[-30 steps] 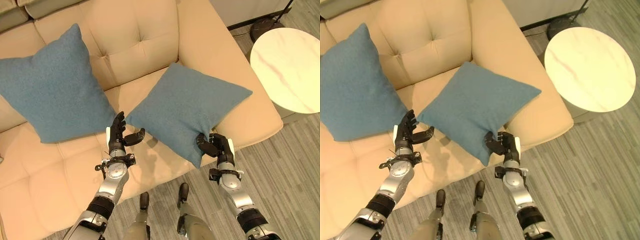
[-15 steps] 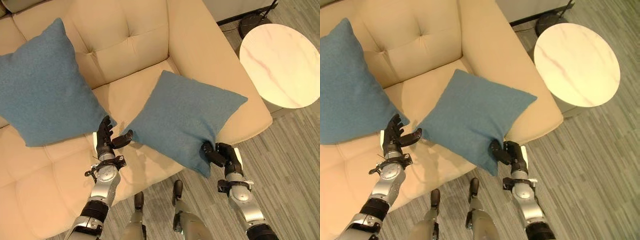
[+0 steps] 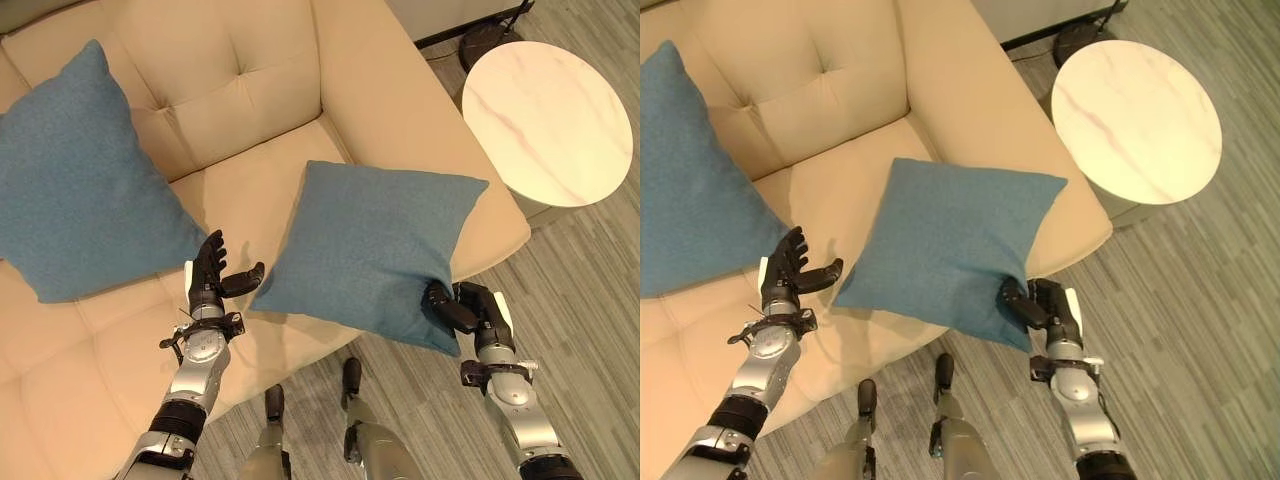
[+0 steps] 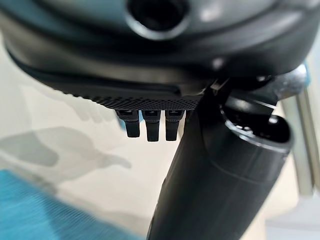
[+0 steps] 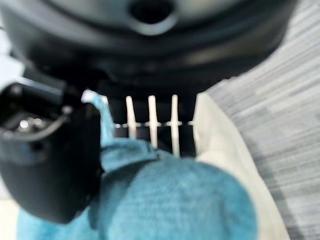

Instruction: Pick up all the scattered cushions and arrange them neatly on the sofa.

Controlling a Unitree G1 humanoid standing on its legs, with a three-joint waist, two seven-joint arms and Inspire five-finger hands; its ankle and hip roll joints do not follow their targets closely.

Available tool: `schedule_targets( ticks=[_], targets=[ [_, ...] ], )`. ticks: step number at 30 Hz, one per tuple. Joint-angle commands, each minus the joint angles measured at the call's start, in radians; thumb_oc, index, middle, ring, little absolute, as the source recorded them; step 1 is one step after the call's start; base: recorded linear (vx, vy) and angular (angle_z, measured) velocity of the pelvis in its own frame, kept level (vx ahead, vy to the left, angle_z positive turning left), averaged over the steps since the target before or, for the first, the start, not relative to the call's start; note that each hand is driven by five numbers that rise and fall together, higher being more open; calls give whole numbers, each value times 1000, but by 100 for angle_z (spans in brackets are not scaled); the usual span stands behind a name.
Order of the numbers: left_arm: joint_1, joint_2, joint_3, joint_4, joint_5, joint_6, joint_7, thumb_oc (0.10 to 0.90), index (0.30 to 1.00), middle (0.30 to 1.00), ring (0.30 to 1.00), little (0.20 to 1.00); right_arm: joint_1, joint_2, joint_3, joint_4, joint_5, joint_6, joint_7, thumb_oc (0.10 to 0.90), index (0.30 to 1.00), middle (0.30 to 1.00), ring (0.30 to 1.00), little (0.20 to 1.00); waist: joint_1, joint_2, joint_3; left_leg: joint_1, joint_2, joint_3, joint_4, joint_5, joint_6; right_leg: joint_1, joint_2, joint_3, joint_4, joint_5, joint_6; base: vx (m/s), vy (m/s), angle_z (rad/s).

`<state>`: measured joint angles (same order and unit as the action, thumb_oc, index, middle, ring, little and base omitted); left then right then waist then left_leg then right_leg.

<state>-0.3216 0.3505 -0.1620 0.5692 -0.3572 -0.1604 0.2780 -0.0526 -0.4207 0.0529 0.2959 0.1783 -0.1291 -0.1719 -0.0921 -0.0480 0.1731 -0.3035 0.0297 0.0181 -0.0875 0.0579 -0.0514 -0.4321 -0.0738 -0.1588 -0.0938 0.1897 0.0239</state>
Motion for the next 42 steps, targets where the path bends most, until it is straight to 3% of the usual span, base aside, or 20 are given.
schedule_targets(
  ticks=[1,9,14,15,16,26,35,42],
  targets=[
    [-37,27,-22,59,-58,-45,-70,800,900,900,900,900,30,-69,-113,-54,52,-75,-32,400,300,300,300,300,-22,-14,-122,-59,-16,12,0,-24,-17,48,-9,16,6,-95,120,1,1,-10],
    [-26,-55,-115,74,-233,2,-251,800,900,900,900,900,-7,-75,-69,-95,41,-54,15,400,300,300,300,300,-28,-3,-112,-52,-14,8,0,-25,-17,55,-10,15,6,-100,118,0,0,0],
    [-31,-74,-147,28,-275,10,-292,800,900,900,900,900,-3,-64,-56,-120,22,-51,27,400,300,300,300,300,-26,-2,-108,-46,-16,6,0,-26,-17,62,-10,12,6,-102,117,0,0,0],
    [-32,-76,-154,19,-278,11,-303,637,655,655,655,655,-2,-62,-52,-126,17,-51,32,400,300,300,300,300,-25,-2,-107,-45,-15,5,0,-27,-17,63,-11,11,6,-102,117,0,0,0],
    [-33,-74,-159,0,-280,10,-311,400,300,300,300,300,0,-60,-49,-133,8,-53,35,400,300,300,300,300,-23,-2,-107,-43,-15,4,0,-28,-17,66,-12,9,6,-104,118,0,0,0],
    [12,-74,-140,-112,-286,-2,-321,400,300,300,300,300,26,-30,-20,-175,-63,-51,60,400,300,300,300,300,1,2,-114,9,-17,8,0,-42,-12,120,-16,9,6,-118,120,4,2,0],
    [173,-63,-93,-242,-255,0,-330,400,300,300,300,300,72,6,1,-190,-97,-41,98,400,300,300,300,300,36,6,-151,128,-26,8,0,-81,6,235,-25,3,6,-149,123,66,25,1],
    [306,-49,-67,-366,-231,6,-340,400,300,300,300,300,95,35,44,-212,-103,-35,139,400,300,300,300,300,79,15,-143,228,-40,-1,7,-111,32,333,-34,-7,41,-180,116,29,53,0]
  ],
)
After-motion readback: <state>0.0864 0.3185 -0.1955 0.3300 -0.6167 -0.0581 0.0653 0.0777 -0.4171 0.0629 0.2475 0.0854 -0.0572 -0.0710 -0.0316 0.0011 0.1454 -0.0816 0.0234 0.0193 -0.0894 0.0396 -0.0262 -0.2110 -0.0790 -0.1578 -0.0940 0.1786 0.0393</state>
